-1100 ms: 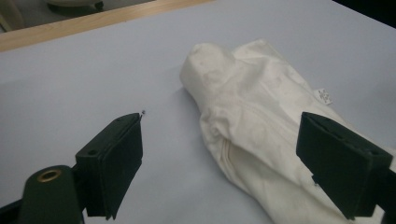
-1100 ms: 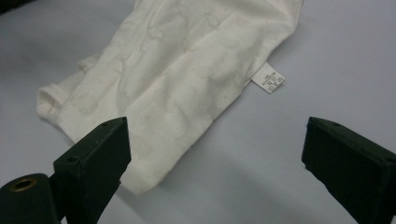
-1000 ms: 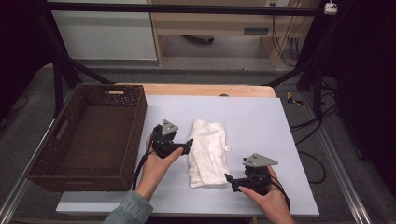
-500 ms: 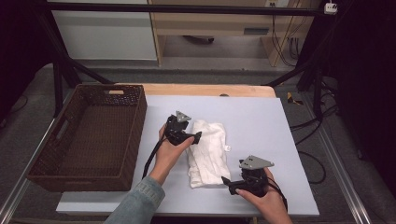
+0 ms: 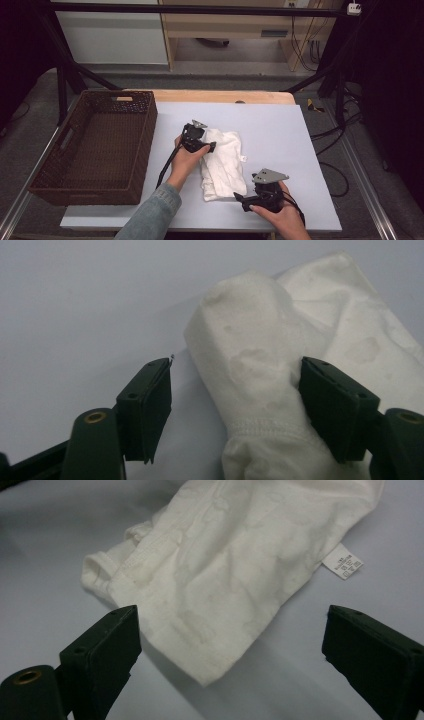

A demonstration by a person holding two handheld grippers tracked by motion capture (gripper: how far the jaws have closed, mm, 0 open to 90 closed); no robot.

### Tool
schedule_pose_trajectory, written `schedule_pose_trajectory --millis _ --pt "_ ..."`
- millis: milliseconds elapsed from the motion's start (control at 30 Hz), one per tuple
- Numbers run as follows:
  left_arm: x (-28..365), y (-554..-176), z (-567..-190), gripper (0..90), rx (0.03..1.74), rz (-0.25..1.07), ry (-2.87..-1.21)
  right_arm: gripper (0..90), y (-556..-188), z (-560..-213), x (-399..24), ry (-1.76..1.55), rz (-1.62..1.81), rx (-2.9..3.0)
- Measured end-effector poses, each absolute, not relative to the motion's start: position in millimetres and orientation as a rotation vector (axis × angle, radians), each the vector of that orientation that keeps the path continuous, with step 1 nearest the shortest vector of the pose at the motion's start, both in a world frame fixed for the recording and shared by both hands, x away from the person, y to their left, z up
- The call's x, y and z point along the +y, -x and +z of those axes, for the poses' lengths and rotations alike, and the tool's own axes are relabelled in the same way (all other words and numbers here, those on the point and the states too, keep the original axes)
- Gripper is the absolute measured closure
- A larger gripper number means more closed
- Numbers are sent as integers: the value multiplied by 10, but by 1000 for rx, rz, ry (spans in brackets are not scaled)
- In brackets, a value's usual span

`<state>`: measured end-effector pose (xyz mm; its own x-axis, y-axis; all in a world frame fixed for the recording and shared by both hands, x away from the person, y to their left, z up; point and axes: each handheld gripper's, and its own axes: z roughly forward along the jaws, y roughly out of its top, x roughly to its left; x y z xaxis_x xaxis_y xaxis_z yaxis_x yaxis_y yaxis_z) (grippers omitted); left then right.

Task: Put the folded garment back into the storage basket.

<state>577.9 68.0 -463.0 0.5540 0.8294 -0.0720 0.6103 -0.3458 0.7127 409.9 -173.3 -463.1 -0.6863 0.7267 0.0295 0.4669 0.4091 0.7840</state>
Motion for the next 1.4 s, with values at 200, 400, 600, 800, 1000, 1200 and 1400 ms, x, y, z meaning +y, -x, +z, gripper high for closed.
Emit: schedule_pose_trajectory --millis 200,400,600,800,1000,1200,1400 --pt "667 -5825 -4711 346 1183 339 -2096 95 -4092 -4670 -1701 -1022 1136 2395" --pt "620 -5801 -4730 436 1154 339 -2107 95 -4100 -4731 -1689 -1010 1090 2438" --pt "593 -5795 -4730 524 1138 336 -2111 101 -4110 -4772 -1634 -987 1060 2473" --pt "595 -5815 -4735 540 1129 327 -2105 129 -4170 -4827 -1535 -948 1010 2506" --pt "588 -5820 -4736 547 1123 330 -2106 227 -4271 -4835 -1466 -953 1015 2508" --pt "581 -5821 -4737 567 1121 335 -2105 462 -4259 -4812 -1422 -924 1041 2502" --pt "580 -5815 -4738 615 1118 328 -2100 686 -4250 -4803 -1393 -928 1049 2477"
